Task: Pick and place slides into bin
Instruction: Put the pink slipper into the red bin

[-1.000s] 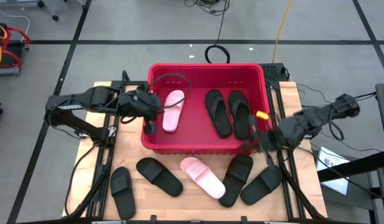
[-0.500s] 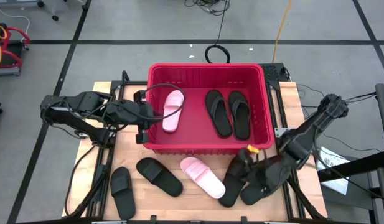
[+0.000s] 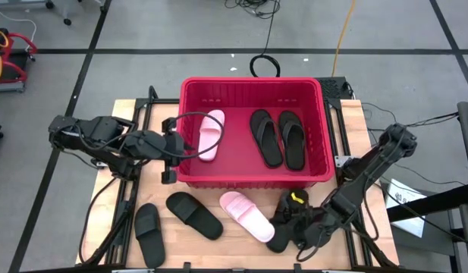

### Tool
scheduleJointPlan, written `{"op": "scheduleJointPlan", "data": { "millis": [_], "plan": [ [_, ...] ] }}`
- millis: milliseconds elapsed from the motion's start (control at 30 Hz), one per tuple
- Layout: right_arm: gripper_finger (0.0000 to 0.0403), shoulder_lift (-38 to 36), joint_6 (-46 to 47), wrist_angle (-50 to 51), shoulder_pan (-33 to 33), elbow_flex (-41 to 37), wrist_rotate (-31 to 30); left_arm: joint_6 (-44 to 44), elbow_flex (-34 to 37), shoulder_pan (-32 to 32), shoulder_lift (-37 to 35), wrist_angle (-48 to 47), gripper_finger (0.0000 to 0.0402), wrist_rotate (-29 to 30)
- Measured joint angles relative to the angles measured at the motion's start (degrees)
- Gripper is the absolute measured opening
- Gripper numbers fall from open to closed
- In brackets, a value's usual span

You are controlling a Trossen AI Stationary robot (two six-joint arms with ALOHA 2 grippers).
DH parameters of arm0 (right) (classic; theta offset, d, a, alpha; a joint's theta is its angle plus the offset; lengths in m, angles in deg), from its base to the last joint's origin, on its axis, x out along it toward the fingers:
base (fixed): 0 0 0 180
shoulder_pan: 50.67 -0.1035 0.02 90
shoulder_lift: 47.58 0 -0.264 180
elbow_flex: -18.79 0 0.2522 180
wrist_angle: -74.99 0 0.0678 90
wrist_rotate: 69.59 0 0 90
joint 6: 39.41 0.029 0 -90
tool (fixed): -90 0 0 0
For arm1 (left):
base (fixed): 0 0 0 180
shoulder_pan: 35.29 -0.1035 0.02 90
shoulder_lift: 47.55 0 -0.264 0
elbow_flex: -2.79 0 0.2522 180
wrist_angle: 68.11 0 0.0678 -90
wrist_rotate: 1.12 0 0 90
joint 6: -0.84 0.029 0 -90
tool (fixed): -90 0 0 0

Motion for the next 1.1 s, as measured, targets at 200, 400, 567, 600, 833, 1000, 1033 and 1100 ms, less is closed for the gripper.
{"op": "scheduleJointPlan", "data": {
  "millis": [200, 400, 567, 600, 833, 1000, 1033, 1100],
  "plan": [
    [0.0000, 1.57, -0.35, -0.01, 0.09, 0.00, 0.13, -5.19, 0.00, 1.07, 0.00, 0.22, 0.0093, 0.03],
    [0.0001, 3.41, 0.09, -1.06, 0.74, -0.08, 0.23, -7.67, 0.00, 2.90, 0.00, 0.59, 0.0093, 0.06],
    [0.0023, 4.85, 0.09, -3.65, 1.86, -1.43, 0.16, -10.31, 0.00, 5.31, 0.00, 0.59, 0.0093, 0.59],
    [0.0030, 4.86, 0.09, -4.00, 2.18, -1.88, 0.12, -10.78, 0.00, 5.80, 0.00, 0.59, 0.0093, 1.11],
    [0.0090, 4.86, -5.97, -9.18, 3.52, -5.14, 0.11, -12.63, 0.00, 8.37, 0.00, 0.55, 0.0093, 3.03],
    [0.0121, 5.97, -12.60, -15.76, 3.74, -6.73, 0.02, -12.88, 0.00, 9.01, 0.02, 0.52, 0.0093, 3.03],
    [0.0124, 6.53, -13.41, -17.09, 3.77, -6.73, 0.02, -12.89, 0.00, 9.04, 0.02, 0.51, 0.0093, 3.03],
    [0.0127, 8.16, -13.84, -19.73, 3.75, -6.71, 0.04, -12.95, 0.00, 9.04, 0.02, 0.51, 0.0093, 3.03]
  ]
}}
